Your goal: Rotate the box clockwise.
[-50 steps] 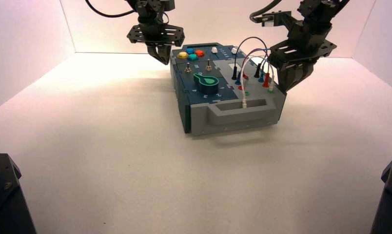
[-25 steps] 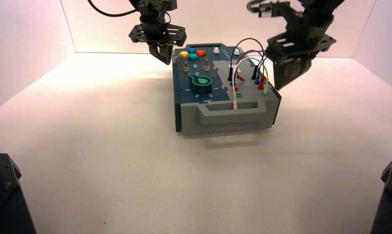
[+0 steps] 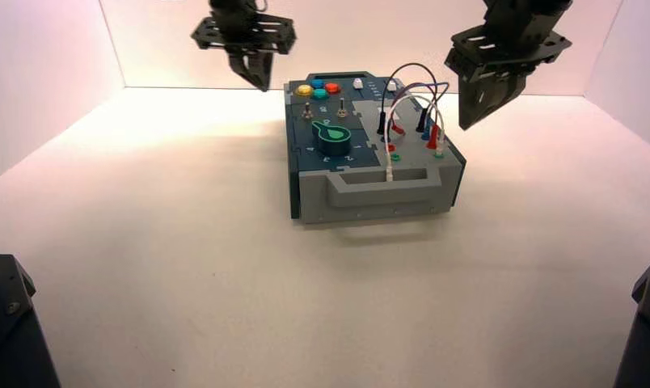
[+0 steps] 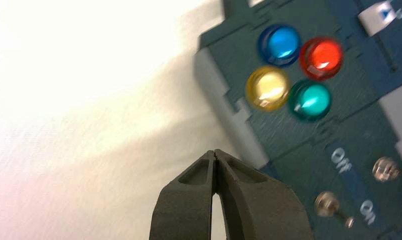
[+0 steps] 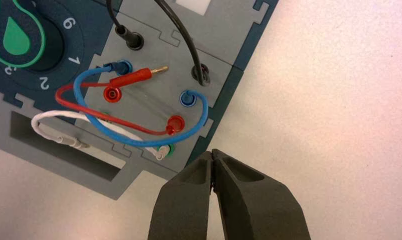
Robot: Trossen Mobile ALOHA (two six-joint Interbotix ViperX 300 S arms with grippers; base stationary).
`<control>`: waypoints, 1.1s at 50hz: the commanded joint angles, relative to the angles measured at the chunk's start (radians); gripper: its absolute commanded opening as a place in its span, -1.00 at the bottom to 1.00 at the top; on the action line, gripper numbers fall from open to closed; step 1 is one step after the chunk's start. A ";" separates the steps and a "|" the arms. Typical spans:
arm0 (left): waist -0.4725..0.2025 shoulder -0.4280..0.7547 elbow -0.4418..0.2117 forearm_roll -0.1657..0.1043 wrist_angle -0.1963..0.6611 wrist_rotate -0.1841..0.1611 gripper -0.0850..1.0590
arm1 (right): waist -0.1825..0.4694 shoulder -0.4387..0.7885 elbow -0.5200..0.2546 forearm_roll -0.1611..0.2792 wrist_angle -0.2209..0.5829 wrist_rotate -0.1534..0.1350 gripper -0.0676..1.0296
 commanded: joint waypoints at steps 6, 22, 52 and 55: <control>0.026 -0.115 0.060 0.003 -0.002 0.000 -0.91 | -0.041 -0.052 -0.011 0.002 0.015 0.038 -0.92; 0.028 -0.229 0.140 0.000 0.005 -0.015 -0.91 | -0.064 -0.160 -0.008 0.000 -0.003 0.112 -0.92; 0.028 -0.440 0.189 -0.011 0.074 -0.091 -0.91 | -0.265 -0.348 0.023 -0.005 -0.017 0.129 -0.92; 0.028 -0.460 0.198 -0.005 0.078 -0.084 -0.91 | -0.259 -0.356 0.040 -0.002 -0.018 0.130 -0.92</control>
